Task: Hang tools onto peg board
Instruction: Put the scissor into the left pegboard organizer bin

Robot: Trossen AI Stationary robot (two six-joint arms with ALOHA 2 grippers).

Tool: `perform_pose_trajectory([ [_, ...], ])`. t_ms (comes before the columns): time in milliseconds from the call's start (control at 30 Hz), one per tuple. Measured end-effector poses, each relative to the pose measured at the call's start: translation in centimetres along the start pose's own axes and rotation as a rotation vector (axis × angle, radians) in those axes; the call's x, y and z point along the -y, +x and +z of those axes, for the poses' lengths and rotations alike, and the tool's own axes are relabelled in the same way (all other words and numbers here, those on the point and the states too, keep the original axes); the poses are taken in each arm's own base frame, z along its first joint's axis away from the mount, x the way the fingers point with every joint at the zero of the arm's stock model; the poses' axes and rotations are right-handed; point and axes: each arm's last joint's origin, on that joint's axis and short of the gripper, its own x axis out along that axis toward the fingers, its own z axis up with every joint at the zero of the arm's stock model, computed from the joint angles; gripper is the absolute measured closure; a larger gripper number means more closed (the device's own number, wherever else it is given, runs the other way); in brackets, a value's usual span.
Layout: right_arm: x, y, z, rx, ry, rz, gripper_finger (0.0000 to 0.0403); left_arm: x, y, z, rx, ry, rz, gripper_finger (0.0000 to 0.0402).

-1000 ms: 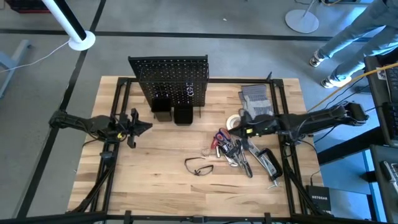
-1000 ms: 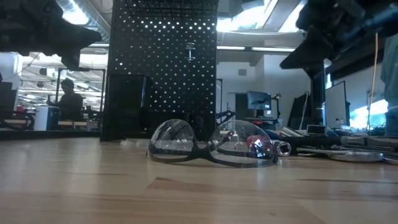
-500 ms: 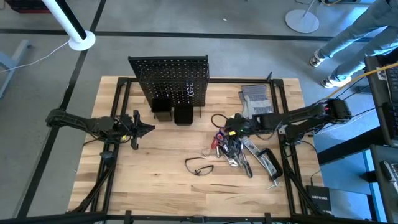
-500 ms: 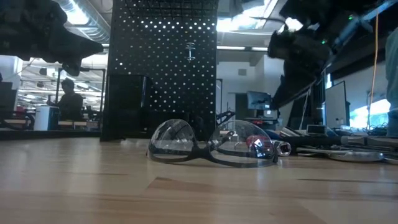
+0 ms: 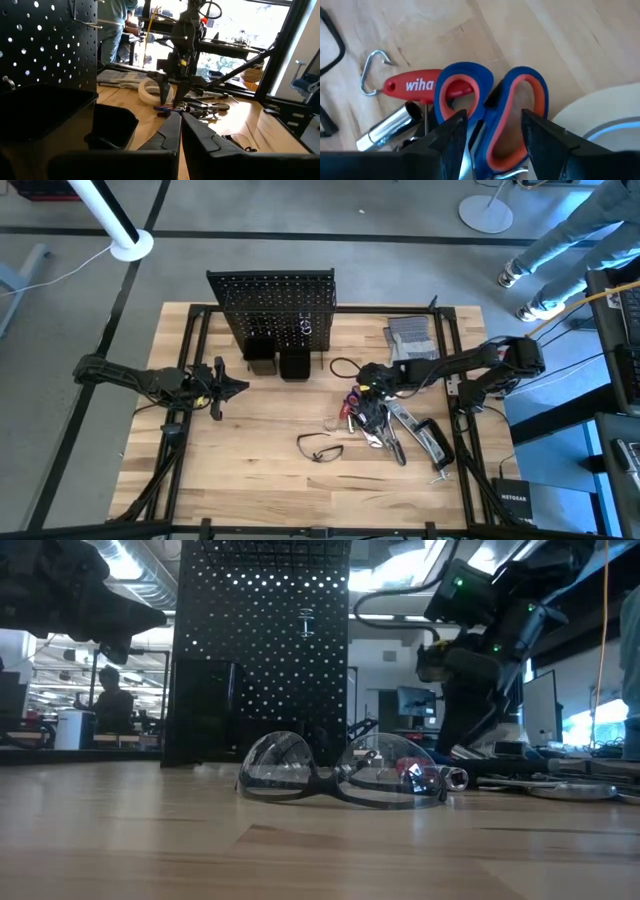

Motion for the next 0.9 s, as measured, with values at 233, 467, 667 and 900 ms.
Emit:
perform_pose_trajectory([
  [233, 0.0, 0.6, 0.2, 0.010, 0.037, 0.029, 0.0214, 0.0, 0.0, 0.0, 0.000, -0.002, 0.001, 0.0397],
  [467, 0.0, 0.6, 0.2, 0.010, 0.095, 0.029, 0.0214, 0.0, 0.0, 0.0, 0.000, -0.001, 0.001, 0.0397],
  [667, 0.1, 1.5, 0.1, 0.007, 0.153, -0.003, 0.0214, 0.0, 0.0, 0.0, 0.000, 0.009, 0.001, 0.0397],
  [900, 0.2, 2.2, 0.1, 0.024, 0.149, -0.031, 0.0230, 0.0, 0.0, 0.0, -0.001, 0.010, 0.001, 0.0397],
])
